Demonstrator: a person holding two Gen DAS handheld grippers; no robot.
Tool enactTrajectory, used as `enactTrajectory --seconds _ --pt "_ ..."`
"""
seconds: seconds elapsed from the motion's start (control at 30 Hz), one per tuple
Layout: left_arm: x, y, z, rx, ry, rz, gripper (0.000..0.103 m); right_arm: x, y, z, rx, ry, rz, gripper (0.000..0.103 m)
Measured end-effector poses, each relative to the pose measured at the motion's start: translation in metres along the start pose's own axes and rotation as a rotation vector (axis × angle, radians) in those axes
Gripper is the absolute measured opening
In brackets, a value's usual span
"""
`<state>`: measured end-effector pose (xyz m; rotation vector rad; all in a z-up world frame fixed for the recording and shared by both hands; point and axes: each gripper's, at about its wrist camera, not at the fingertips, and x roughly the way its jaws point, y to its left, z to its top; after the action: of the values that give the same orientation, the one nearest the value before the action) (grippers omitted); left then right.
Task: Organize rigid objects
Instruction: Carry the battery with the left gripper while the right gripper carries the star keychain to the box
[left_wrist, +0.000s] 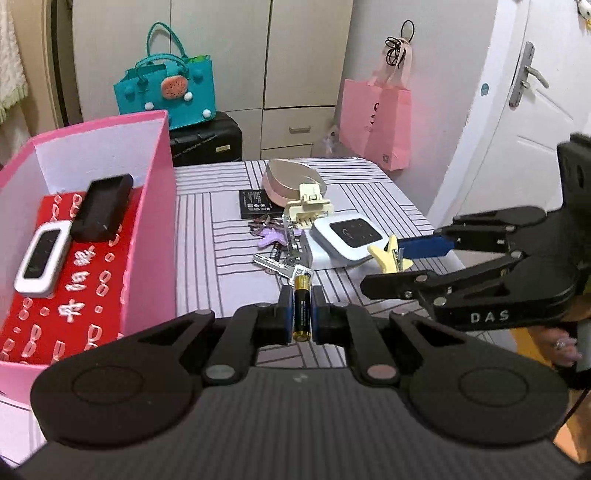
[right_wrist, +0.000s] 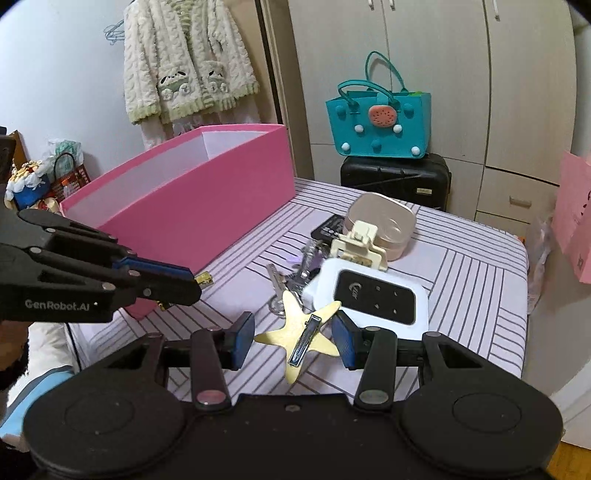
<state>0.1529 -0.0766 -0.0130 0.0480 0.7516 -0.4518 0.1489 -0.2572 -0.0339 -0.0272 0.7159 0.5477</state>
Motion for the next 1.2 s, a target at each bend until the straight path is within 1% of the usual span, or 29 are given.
enactTrajectory --seconds 0.07,0.13,0.2,0.33,0.53,0.63,0.77,1.0,1.2 --pt "-0.007 0.001 0.002 0.014 -0.007 0.006 0.008 -0.005 0.005 0.007 -0.007 0.004 0.015 0.052" --pt "-0.015 0.004 0.005 0.013 -0.012 0.002 0.008 -0.009 0.01 0.013 -0.013 0.007 0.032 0.052" --pt "-0.024 0.008 0.008 0.009 -0.02 0.014 0.008 -0.013 0.016 0.02 -0.023 0.007 0.042 0.052" --pt "-0.047 0.017 0.014 0.011 -0.074 0.046 0.008 -0.023 0.03 0.036 -0.066 -0.021 0.029 0.052" --pt "-0.076 0.033 0.024 -0.006 -0.14 0.067 0.008 -0.028 0.051 0.064 -0.109 -0.039 0.052 0.052" --pt "-0.088 0.043 0.029 -0.01 -0.171 0.083 0.009 -0.025 0.063 0.076 -0.132 -0.047 0.061 0.052" --pt "-0.099 0.056 0.031 -0.014 -0.189 0.105 0.008 -0.02 0.076 0.092 -0.154 -0.054 0.082 0.052" --pt "-0.108 0.091 0.032 -0.039 -0.196 0.144 0.008 -0.003 0.099 0.116 -0.178 -0.06 0.116 0.052" --pt "-0.11 0.126 0.029 -0.062 -0.195 0.169 0.009 0.021 0.123 0.132 -0.214 -0.065 0.156 0.052"
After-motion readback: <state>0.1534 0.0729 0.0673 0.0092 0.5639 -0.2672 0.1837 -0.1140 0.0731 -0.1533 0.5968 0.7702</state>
